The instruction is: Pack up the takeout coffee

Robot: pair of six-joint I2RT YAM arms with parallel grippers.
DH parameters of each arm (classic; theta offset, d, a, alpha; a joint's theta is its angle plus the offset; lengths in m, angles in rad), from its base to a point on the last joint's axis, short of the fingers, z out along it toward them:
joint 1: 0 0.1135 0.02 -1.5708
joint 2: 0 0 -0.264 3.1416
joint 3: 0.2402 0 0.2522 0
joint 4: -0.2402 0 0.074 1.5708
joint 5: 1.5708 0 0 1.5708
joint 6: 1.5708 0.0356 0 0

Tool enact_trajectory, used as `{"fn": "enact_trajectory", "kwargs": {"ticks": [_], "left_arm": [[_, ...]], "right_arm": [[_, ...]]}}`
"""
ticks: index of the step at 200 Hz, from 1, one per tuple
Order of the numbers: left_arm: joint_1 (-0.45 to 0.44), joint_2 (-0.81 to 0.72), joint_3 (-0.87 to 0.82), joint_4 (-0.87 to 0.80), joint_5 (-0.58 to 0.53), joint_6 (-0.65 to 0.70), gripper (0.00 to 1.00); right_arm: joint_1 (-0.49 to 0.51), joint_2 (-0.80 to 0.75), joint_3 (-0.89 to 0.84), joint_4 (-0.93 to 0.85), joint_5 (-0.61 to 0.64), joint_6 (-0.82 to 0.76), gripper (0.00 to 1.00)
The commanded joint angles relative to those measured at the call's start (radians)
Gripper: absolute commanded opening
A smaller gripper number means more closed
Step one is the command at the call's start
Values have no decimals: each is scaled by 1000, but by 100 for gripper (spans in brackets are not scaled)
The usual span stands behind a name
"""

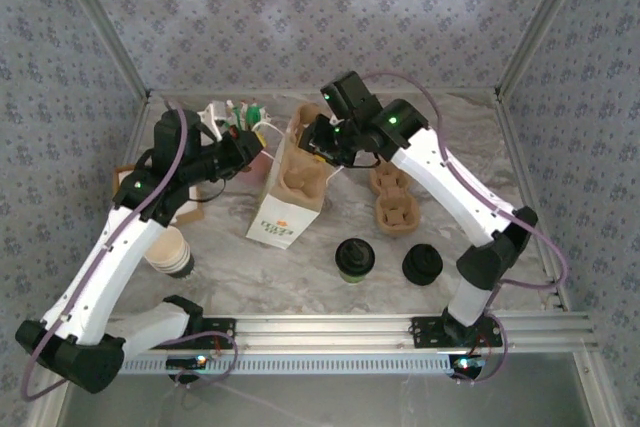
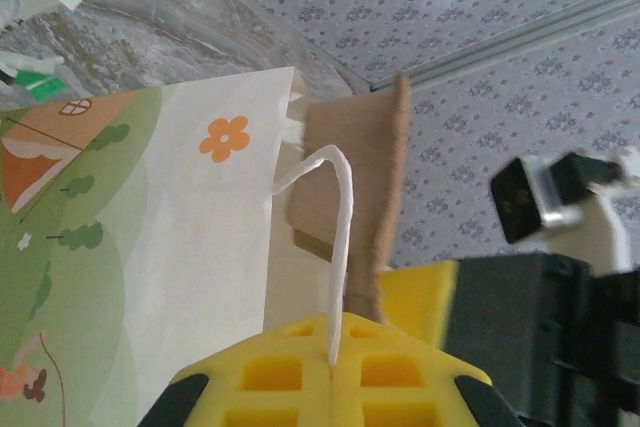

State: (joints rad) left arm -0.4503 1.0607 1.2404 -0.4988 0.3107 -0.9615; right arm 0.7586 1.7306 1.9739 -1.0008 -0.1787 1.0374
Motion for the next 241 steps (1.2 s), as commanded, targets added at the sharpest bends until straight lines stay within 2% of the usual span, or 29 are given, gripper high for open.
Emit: {"fn": "enact_trajectory", "kwargs": {"ticks": [1, 101, 128, 139, 151, 173, 196, 241], "left_arm": [[-31, -30, -21, 68, -54, -30, 0], [-68, -75, -63, 86, -97, -53, 0], [-66, -99, -76, 67, -129, -49, 17], [-66, -105, -81, 60, -134, -48, 28], [-66, -109, -85, 58, -132, -49, 32], [-66, -122, -96, 44, -127, -46, 45], [-62, -163, -116, -6, -167, -26, 49], [1, -264, -227, -69, -186, -19, 48]], "right_arm": [[-3, 27, 33, -76, -50, 40, 32], [-43, 26, 2, -103, -44, 80, 32], [-45, 29, 6, -111, -41, 80, 32], [-44, 30, 6, -108, -33, 80, 32], [-39, 33, 5, -107, -29, 79, 32], [-27, 40, 3, -114, -27, 73, 32], [-20, 46, 3, -127, -21, 63, 32], [-12, 40, -10, -150, -28, 43, 32]]}}
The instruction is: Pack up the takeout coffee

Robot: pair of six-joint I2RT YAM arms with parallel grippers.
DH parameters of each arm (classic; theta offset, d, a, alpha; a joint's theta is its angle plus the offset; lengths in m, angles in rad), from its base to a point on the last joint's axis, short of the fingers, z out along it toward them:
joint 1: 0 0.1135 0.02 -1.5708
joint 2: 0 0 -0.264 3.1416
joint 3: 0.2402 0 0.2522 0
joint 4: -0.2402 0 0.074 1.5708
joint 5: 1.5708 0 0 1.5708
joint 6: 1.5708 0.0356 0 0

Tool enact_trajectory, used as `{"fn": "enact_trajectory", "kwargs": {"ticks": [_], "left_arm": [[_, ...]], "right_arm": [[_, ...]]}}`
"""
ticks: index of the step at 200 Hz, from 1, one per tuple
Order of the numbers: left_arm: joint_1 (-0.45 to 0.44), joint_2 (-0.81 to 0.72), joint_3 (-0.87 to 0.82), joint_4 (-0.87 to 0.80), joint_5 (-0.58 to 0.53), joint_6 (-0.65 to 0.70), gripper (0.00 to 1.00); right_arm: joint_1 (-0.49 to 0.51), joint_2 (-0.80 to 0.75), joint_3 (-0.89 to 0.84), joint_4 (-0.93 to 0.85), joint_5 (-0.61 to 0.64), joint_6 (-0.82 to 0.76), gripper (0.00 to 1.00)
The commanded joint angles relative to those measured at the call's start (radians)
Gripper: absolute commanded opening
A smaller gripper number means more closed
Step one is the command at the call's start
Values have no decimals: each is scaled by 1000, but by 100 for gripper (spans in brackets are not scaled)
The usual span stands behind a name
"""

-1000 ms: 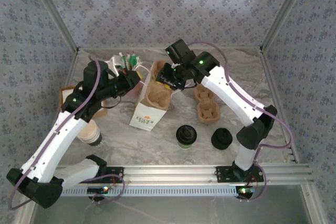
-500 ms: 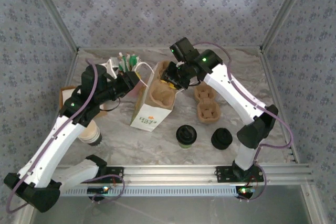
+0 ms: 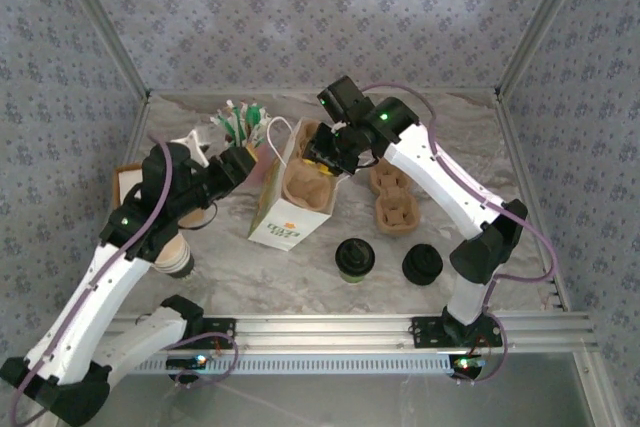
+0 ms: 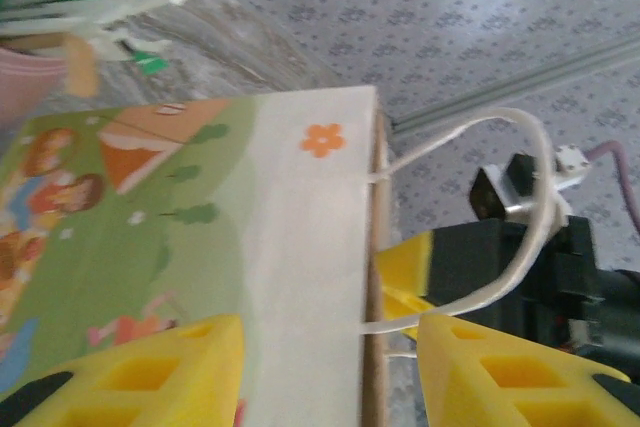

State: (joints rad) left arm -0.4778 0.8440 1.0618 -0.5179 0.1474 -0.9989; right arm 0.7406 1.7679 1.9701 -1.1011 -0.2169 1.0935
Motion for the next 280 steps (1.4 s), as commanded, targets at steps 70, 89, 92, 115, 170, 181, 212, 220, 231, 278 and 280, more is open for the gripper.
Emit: {"fn": "enact_trajectory", "kwargs": {"ticks": [70, 89, 92, 115, 170, 181, 212, 220, 231, 278, 280], "left_arm": [[30, -61, -236, 36, 35, -9, 37], [17, -45, -265, 63, 44, -12, 36], [14, -42, -270, 66, 44, -12, 36], [-15, -17, -290, 94, 45, -19, 34], [-65, 6, -330, 145, 35, -42, 32], [-73, 12, -337, 153, 36, -45, 31], [-88, 18, -360, 190, 36, -63, 31], [-93, 21, -367, 197, 35, -68, 31], [-98, 24, -374, 211, 34, -75, 31], [-126, 37, -430, 297, 41, -119, 31], [-128, 35, -433, 300, 42, -121, 31]], "right_arm": [[6, 10, -12, -67, 5, -46, 32], [3, 17, -4, -72, 6, -56, 32], [2, 19, -3, -73, 9, -58, 32], [3, 33, 9, -85, 15, -69, 32], [9, 63, 41, -111, 25, -96, 32], [10, 75, 58, -122, 26, -102, 32], [22, 103, 108, -151, 41, -120, 32], [27, 111, 123, -158, 44, -125, 32], [32, 127, 150, -174, 53, -138, 31], [76, 242, 356, -317, 103, -236, 31], [78, 248, 369, -325, 106, -241, 31]]}}
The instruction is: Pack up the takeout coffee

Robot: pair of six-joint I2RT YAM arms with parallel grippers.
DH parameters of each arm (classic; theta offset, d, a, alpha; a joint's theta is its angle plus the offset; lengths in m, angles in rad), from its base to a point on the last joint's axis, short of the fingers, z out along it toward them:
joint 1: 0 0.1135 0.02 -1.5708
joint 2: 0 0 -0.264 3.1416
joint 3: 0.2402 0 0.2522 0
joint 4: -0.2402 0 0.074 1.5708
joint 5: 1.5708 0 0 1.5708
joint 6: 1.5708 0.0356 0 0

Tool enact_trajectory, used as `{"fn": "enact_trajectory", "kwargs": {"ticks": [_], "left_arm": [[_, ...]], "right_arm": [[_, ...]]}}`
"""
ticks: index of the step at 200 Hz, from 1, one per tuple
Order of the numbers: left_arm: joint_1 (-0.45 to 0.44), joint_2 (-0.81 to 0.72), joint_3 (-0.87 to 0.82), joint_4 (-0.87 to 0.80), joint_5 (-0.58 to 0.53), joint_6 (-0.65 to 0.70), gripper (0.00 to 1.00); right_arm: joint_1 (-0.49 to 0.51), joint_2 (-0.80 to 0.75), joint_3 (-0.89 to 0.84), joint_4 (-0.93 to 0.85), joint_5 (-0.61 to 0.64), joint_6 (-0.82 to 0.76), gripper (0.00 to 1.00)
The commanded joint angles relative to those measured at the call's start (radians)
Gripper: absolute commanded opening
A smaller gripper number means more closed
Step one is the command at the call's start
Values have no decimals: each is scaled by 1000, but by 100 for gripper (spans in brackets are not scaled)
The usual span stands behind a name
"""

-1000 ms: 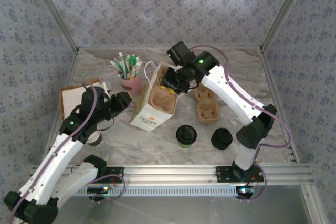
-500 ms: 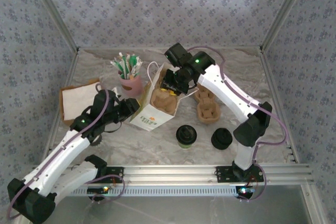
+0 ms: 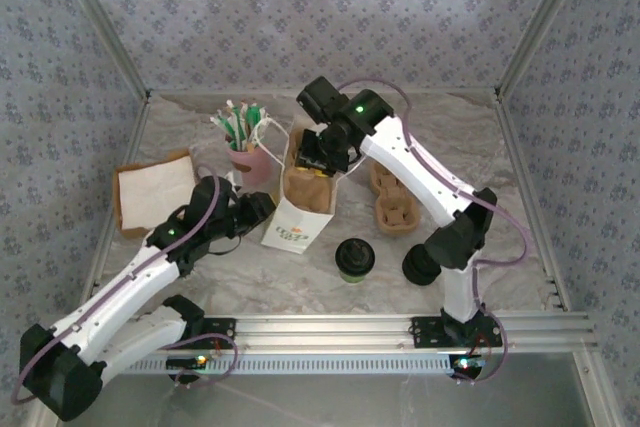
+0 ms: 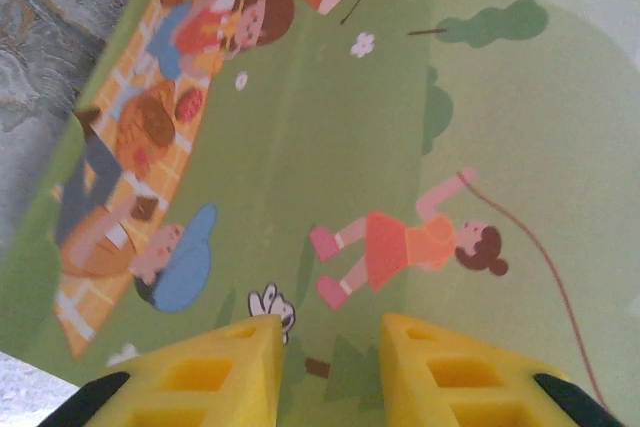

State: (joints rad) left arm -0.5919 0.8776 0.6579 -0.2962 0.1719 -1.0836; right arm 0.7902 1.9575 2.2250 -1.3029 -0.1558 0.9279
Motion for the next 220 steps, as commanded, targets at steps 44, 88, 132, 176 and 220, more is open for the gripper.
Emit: {"fn": "enact_trajectory", "kwargs": {"ticks": [44, 88, 132, 176, 220], "left_arm": [[-23, -51, -87, 100, -18, -60, 31], [-20, -81, -106, 70, -41, -57, 31], [-21, -82, -106, 56, -51, -48, 31], [-21, -89, -131, 63, -54, -54, 31], [-20, -84, -145, 69, -56, -53, 31]], "right_arm": [[70, 131, 220, -235, 100, -161, 31], [98, 162, 236, -295, 166, -221, 32], [116, 205, 246, -312, 172, -236, 32], [136, 236, 246, -309, 169, -234, 32], [153, 264, 243, -311, 171, -229, 33]]}}
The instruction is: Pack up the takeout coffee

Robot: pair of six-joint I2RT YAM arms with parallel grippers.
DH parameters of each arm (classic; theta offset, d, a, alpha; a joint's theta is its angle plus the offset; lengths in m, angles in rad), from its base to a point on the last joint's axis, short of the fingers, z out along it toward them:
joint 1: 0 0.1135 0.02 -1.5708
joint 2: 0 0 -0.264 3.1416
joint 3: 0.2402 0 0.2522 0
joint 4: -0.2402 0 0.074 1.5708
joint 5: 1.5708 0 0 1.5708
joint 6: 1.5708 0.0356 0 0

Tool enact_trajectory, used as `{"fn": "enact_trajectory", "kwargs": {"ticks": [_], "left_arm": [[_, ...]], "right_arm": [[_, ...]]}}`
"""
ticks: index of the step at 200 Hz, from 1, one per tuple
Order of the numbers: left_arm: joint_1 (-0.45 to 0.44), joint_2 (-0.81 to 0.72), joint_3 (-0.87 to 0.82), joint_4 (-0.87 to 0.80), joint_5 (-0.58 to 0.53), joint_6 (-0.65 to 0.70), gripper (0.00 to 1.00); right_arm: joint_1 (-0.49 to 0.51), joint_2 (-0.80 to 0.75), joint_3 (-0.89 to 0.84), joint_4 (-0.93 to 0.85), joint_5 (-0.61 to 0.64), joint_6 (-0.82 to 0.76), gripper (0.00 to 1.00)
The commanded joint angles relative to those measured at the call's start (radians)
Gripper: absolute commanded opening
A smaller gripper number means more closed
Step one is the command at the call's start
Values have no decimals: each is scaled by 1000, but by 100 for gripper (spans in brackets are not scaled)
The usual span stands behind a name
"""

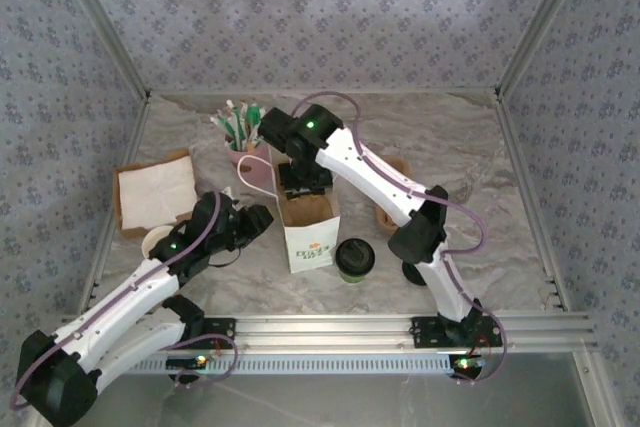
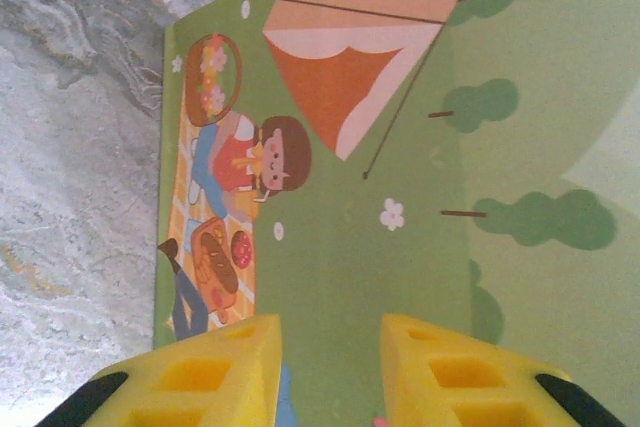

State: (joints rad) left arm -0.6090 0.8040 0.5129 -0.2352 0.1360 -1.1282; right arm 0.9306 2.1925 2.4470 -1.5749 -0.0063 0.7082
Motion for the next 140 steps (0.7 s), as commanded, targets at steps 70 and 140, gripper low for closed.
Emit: {"fn": "enact_trajectory", "kwargs": {"ticks": [70, 140], "left_arm": [[-3, -3, -31, 23, -25, -12, 31], [-2, -3, -39, 15, -32, -11, 31]], "right_arm": [[32, 28, -43, -13, 52, -12, 34], [46, 34, -103, 21, 49, -10, 35]]}}
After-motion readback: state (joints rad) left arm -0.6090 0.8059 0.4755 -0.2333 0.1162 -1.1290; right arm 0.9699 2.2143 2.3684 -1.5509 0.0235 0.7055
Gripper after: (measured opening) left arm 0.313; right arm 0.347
